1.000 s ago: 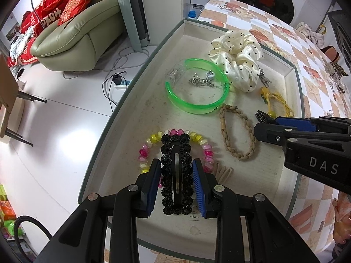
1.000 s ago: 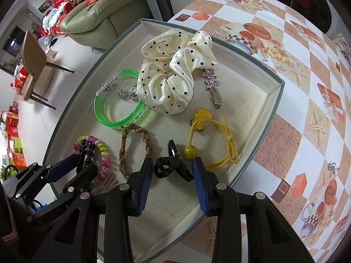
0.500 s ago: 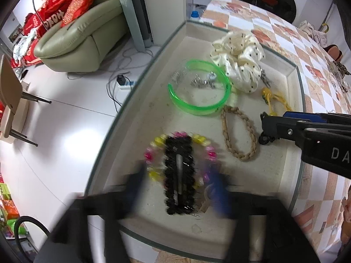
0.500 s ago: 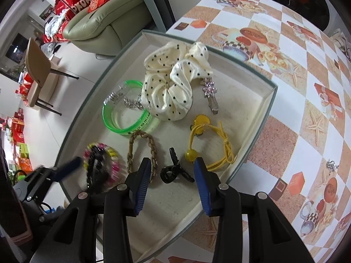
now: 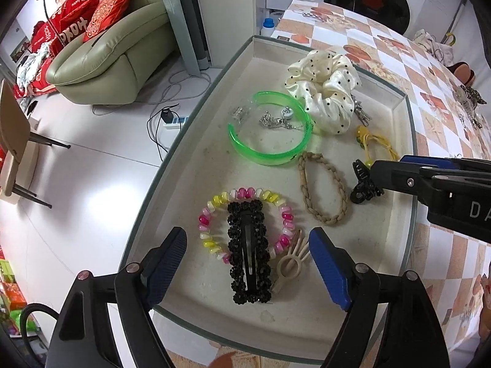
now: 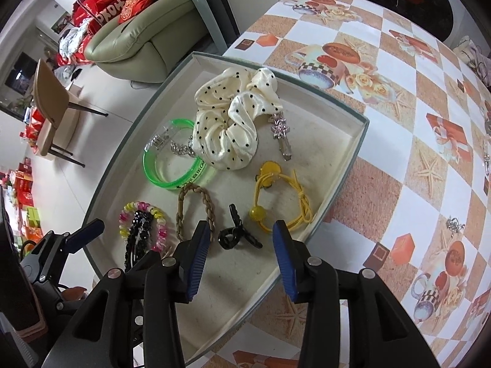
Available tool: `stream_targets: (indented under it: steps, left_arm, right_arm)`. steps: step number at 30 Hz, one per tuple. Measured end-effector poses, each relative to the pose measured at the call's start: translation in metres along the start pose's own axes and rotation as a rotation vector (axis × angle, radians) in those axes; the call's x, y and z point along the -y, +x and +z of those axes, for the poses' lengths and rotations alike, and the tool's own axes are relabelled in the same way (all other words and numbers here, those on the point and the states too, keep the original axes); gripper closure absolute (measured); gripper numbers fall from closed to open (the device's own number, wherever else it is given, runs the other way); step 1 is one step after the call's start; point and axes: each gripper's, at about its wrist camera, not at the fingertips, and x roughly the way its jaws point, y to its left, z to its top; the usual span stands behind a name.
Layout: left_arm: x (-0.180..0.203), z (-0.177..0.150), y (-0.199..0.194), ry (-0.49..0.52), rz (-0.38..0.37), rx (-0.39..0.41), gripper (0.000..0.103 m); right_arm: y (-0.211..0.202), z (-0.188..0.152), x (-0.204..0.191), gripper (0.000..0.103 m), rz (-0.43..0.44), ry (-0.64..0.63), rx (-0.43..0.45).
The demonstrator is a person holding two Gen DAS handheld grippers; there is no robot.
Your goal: Organize jewelry
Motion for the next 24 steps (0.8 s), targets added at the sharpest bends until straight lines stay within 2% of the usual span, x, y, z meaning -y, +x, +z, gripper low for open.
stream_targets:
  steps: [1, 6, 12, 13, 24]
  left_arm:
    - [0.000, -0.001, 0.000, -0.001, 0.008, -0.001, 0.000]
    - [-0.001, -0.003, -0.006, 0.008, 0.014, 0.000, 0.000]
    - [-0.002, -0.006, -0.010, 0.003, 0.030, -0.015, 0.000]
    - [-0.003, -0.007, -0.010, 0.001, 0.030, -0.018, 0.000]
    - [-0.012, -0.014, -0.021, -0.009, 0.012, -0.045, 0.000]
  right_arm:
    - [0.000, -0.001, 0.000, 0.057, -0.001, -0.001, -0.002]
    - [-0.001, -0.006, 0.000, 0.050, -0.007, -0.002, -0.019]
    - [-0.003, -0.006, -0.005, 0.028, -0.019, -0.009, -0.042]
    - [-0.003, -0.005, -0.007, 0.022, -0.028, -0.012, -0.041]
    - [-0.011, -0.005, -0.016, 0.017, -0.040, -0.009, -0.054]
